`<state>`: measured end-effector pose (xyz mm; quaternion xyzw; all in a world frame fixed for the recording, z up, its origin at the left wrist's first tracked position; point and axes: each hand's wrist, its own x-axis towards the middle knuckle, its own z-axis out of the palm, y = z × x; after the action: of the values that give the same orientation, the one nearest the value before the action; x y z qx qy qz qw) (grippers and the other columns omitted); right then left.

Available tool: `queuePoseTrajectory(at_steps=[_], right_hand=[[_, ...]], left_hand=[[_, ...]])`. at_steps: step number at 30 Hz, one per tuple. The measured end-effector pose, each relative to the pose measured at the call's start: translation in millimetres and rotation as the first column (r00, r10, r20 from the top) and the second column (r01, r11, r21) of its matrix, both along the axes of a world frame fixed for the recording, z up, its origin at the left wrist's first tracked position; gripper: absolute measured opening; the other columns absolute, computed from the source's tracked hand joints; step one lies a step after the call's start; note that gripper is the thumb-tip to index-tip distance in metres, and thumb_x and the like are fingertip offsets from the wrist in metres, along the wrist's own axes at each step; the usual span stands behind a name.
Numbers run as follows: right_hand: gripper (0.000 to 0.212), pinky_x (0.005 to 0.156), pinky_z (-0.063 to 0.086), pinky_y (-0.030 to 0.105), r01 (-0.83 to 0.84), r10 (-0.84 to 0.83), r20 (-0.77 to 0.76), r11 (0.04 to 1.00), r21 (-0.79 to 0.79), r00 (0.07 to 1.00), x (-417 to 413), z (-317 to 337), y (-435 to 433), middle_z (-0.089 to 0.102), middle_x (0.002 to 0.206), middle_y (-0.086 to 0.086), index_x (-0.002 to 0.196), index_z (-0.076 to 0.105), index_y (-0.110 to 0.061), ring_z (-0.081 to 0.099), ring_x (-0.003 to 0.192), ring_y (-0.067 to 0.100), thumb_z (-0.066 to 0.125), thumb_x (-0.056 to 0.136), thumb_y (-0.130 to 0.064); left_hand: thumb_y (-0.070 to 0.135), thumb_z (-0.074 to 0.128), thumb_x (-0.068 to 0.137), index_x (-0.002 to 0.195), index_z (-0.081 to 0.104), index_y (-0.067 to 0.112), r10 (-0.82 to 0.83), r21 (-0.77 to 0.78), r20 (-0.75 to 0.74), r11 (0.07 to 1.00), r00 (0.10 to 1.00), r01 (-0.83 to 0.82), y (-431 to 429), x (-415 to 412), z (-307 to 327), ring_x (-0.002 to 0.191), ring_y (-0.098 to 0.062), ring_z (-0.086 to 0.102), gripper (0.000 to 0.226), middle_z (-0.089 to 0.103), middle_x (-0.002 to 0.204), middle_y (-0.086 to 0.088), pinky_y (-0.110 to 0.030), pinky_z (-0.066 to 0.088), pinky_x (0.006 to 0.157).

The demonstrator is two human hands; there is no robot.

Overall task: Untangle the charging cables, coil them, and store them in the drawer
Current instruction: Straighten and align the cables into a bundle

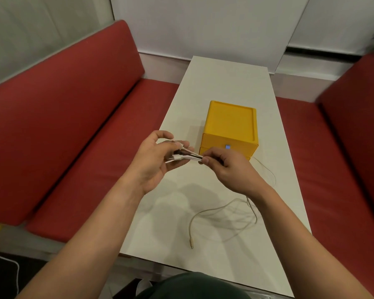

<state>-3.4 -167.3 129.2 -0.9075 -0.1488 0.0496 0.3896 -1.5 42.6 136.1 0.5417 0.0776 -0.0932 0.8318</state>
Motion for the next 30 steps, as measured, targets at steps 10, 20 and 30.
queuePoseTrajectory(at_steps=[10, 20, 30], right_hand=[[0.019, 0.057, 0.035, 0.027, -0.129, 0.133, 0.021, 0.982, -0.139, 0.991, 10, 27, 2, 0.063, 0.071, -0.01, 0.096, 0.073, -0.028, 0.051, 0.061, 0.005, 0.057, 0.105, -0.03], [0.033, 0.047, 0.035, 0.02, -0.051, 0.051, -0.004, 0.996, -0.077, 0.999, 9, 33, -19, 0.064, 0.06, 0.0, 0.076, 0.073, -0.022, 0.049, 0.05, 0.004, 0.068, 0.095, -0.049], [0.018, 0.061, 0.04, 0.033, -0.053, 0.066, -0.2, 0.996, 0.069, 0.978, 1, 31, -24, 0.077, 0.079, -0.005, 0.088, 0.073, -0.02, 0.049, 0.063, 0.011, 0.068, 0.099, -0.034]], left_hand=[[0.057, 0.071, 0.089, 0.09, 0.08, 0.033, -0.7, 0.944, -0.188, 0.065, 0.689, 0.323, 8, 36, 63, 0.066, -0.005, 0.063, 0.026, 0.076, 0.081, 0.006, -0.033, 0.053, 0.069], [0.027, 0.064, 0.102, 0.102, 0.074, 0.013, -0.71, 0.807, -0.172, 0.297, 0.683, 0.511, 7, 38, 50, 0.068, -0.016, 0.07, 0.018, 0.075, 0.078, -0.006, -0.03, 0.055, 0.065], [0.023, 0.061, 0.104, 0.09, 0.073, 0.014, -0.721, 0.85, -0.074, 0.316, 0.689, 0.422, 17, 22, 43, 0.057, -0.014, 0.058, 0.02, 0.058, 0.061, 0.001, -0.025, 0.048, 0.058]])
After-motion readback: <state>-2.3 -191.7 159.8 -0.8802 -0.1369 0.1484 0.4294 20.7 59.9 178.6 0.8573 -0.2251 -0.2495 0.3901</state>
